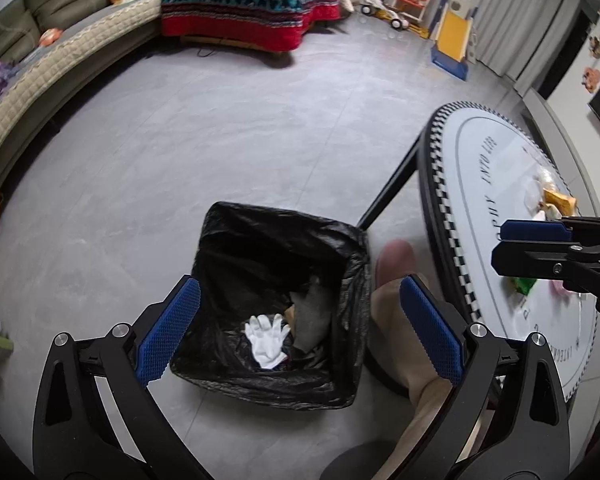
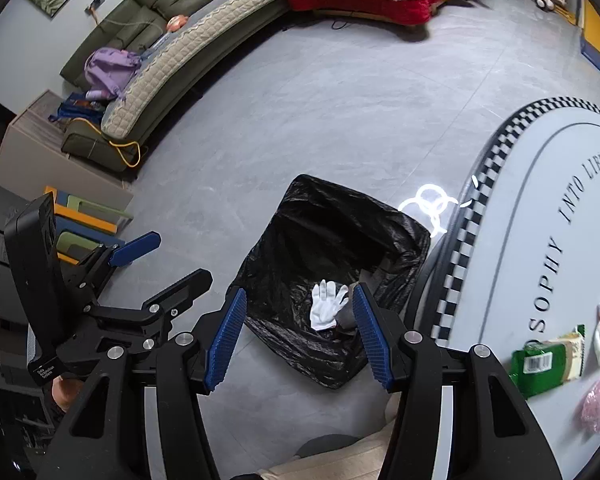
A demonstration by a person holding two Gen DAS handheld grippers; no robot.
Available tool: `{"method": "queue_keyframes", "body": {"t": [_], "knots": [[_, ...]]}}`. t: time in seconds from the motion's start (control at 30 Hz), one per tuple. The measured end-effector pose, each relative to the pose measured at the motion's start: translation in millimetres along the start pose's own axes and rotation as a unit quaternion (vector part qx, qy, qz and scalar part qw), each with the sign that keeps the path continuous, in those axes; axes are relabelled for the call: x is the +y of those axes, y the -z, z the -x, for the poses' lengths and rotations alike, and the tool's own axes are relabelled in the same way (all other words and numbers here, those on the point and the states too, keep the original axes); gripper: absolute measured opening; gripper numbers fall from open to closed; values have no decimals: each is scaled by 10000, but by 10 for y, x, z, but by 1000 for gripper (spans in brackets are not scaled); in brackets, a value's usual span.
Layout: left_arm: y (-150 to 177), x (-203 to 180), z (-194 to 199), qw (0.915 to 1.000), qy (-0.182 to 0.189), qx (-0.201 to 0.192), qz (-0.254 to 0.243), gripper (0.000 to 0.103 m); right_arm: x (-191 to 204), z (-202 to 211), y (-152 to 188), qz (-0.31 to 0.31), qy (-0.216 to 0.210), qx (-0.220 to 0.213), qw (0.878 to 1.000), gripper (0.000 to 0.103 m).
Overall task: Collect trash
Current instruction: 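Return to the rug and grasp the green snack packet with the left gripper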
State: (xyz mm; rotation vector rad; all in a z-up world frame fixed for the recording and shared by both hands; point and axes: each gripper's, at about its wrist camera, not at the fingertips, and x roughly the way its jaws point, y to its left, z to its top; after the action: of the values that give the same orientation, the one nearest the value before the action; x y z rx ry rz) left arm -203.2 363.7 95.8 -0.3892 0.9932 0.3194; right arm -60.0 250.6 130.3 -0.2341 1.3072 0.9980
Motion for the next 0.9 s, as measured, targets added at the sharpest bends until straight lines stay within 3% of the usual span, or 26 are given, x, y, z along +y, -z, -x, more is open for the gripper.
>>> {"method": "queue_keyframes", "body": {"t": [0.23, 0.5, 0.67, 0.73, 0.9], "knots": [[-92, -759, 14, 9974, 356, -166, -603, 97, -500, 406, 205, -278, 189, -307, 9990, 60], [-198, -1778, -99, 9872, 763, -59, -1397, 97, -1230, 988, 551, -803, 526, -694, 9930, 61], [-141, -2425, -283, 9730, 997, 87, -2080, 97, -1714, 1306, 830, -1183, 757, -890, 9861, 64], [-90, -2680, -392, 9632, 1034, 139, -2476, 97, -1898, 1405, 963, -1347, 856, -919, 9829, 65], [33, -3165, -718, 9441, 773, 299, -3191, 97, -2336, 1596, 1277, -1764, 1055, -937, 9742, 65]]}}
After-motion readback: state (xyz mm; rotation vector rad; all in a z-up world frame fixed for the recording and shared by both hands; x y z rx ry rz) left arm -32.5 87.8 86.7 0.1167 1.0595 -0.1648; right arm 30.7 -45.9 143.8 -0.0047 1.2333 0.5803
